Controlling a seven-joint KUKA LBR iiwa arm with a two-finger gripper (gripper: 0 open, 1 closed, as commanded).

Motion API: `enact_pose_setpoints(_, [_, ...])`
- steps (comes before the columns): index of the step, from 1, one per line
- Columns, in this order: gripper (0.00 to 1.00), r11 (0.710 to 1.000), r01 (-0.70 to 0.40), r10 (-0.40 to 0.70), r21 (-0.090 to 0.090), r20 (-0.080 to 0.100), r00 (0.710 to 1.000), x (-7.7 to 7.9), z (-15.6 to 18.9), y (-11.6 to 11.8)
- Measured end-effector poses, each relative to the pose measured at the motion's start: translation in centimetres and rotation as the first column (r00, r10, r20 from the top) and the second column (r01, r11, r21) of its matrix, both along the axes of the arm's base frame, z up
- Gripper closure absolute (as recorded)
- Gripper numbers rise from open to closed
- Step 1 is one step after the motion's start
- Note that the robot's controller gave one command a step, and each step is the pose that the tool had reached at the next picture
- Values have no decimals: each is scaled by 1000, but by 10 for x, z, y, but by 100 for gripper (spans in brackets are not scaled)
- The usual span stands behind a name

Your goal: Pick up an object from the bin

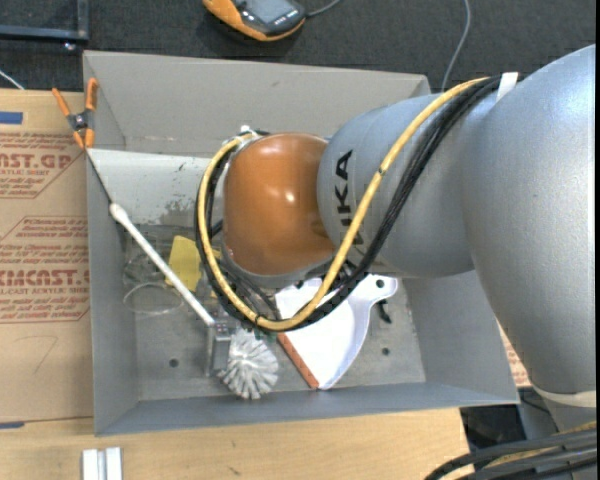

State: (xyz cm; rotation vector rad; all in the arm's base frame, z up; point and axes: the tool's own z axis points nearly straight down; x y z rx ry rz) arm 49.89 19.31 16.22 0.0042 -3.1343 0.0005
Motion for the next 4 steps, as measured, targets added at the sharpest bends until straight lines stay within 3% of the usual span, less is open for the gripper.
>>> enact_pose_setpoints(1, [0,1000,2,-2,2,7,1000,2,4,-1])
enact_pose_setpoints(2, [0,984,-178,178,2,6,984,7,-51,36])
enact_pose_setpoints(3, [100,1000,-2,2,3,7,1000,2,-93,35])
enact_pose_setpoints(4, [100,1000,-2,2,3,6,1000,2,-93,36])
